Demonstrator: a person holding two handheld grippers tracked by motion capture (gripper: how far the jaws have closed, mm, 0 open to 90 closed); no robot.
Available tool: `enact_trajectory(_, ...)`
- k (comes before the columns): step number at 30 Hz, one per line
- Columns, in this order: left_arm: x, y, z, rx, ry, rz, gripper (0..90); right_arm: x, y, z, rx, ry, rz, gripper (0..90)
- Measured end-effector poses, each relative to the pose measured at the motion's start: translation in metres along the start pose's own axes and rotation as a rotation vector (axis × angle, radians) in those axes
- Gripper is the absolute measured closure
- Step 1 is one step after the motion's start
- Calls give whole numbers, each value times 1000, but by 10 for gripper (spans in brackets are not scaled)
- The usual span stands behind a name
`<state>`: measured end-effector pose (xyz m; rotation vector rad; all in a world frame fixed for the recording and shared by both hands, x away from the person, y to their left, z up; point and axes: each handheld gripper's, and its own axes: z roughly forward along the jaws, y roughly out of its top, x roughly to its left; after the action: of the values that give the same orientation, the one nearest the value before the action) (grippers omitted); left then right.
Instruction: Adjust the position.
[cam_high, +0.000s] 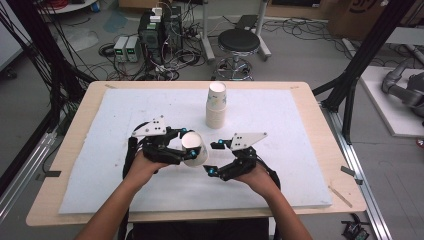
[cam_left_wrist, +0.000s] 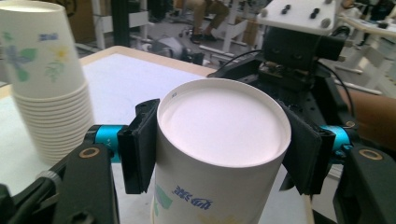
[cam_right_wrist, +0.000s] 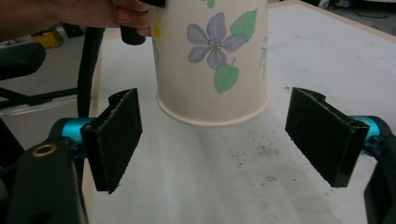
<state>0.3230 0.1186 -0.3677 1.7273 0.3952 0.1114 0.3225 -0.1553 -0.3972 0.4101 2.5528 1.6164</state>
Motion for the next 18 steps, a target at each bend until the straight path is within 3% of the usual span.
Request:
enact_trajectory(5, -5, -3, 2, 11, -34, 3, 355, 4, 2, 9, -2, 25, -16, 189)
enact_trajectory(13, -7, -5, 7, -20, -108, -18, 357, 7, 3, 17, -13, 54, -21, 189)
enact_trajectory(18, -7, -6, 9, -31, -119, -24, 357, 7, 3, 18, -25, 66, -21, 200)
